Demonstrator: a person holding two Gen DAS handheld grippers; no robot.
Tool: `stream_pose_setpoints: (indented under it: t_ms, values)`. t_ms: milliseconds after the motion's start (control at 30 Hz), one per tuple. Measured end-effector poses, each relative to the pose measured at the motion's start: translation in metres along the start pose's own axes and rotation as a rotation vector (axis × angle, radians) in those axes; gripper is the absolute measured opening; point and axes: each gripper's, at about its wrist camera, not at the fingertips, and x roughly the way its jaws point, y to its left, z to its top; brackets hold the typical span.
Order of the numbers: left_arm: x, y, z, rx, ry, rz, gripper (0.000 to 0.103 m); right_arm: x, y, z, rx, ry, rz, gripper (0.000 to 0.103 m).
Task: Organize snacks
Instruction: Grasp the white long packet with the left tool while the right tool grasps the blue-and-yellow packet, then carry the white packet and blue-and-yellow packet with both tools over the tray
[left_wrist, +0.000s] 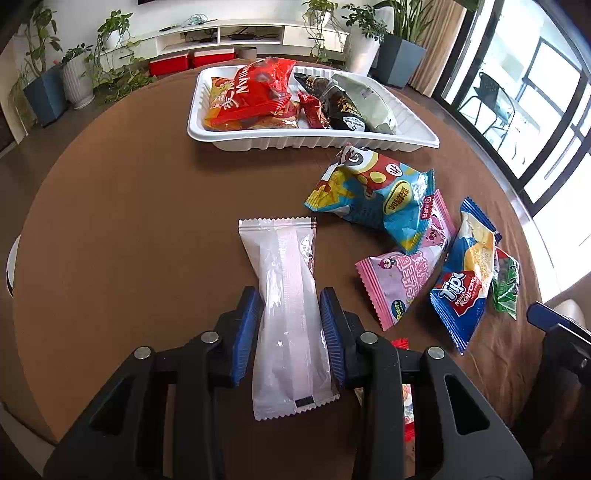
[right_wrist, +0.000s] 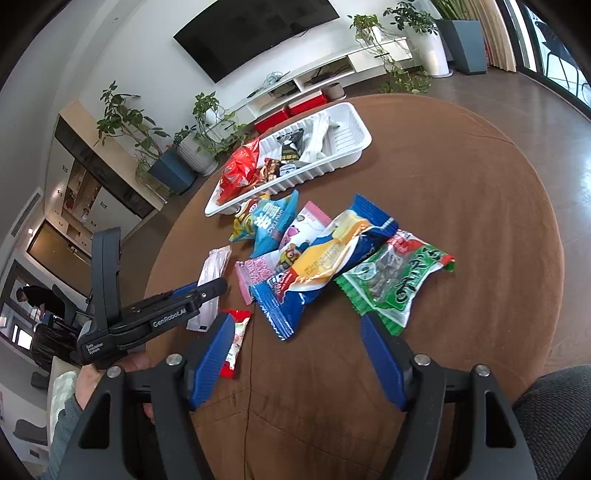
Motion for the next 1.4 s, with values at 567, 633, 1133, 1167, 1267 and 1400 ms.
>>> stream_pose_setpoints:
  t_ms: [567,633,1133,1167,1267,1400]
  values:
    - [-0.006,0.011,-0.012,0.033,0.013,-0.056,0.026,0.069,0.001,0.035,0.093,0.160,-0.104,0.060]
    - [-0.006,0.010,-0.013,0.042,0.012,-0.056,0.026,0.072,-0.003,0.039,0.102,0.163,-0.122,0.060]
    - [-0.008,0.009,-0.019,0.052,0.009,-0.077,0.025,0.087,0.011,0.050,-0.053,0.144,-0.235,0.050]
    - [-0.008,0.008,-0.020,0.055,0.010,-0.078,0.025,0.088,0.012,0.050,-0.068,0.147,-0.245,0.047]
    - [-0.010,0.007,-0.022,0.057,0.010,-0.084,0.024,0.090,0.017,0.049,-0.120,0.156,-0.279,0.041]
    - [-0.010,0.011,-0.023,0.043,0.009,-0.101,0.023,0.088,0.016,0.047,-0.154,0.166,-0.284,0.030]
